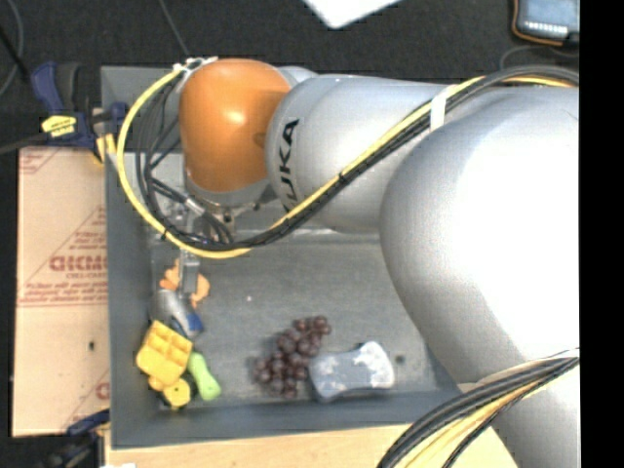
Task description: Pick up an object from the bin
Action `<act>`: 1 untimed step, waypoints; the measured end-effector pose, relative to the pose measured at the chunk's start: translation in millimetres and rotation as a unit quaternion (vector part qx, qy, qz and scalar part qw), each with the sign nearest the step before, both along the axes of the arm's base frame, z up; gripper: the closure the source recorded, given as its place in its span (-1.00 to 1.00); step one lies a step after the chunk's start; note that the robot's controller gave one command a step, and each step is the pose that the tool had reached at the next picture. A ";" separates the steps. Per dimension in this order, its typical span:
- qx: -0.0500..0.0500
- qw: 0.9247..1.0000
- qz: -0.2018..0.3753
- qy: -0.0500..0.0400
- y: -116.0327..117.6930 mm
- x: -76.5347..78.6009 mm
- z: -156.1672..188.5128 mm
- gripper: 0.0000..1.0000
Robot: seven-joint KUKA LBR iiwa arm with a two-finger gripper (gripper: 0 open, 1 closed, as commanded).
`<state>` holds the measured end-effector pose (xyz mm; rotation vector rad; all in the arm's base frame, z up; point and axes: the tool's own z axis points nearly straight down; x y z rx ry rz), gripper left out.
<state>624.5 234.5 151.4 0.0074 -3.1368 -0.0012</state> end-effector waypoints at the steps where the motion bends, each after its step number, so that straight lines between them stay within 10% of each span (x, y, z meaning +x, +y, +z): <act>1: 0.001 1.000 -0.002 -0.003 -0.8 1.6 5.4 -1.00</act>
Offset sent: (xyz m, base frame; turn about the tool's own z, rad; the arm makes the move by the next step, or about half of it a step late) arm -0.0240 -0.0841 -0.0530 -0.1029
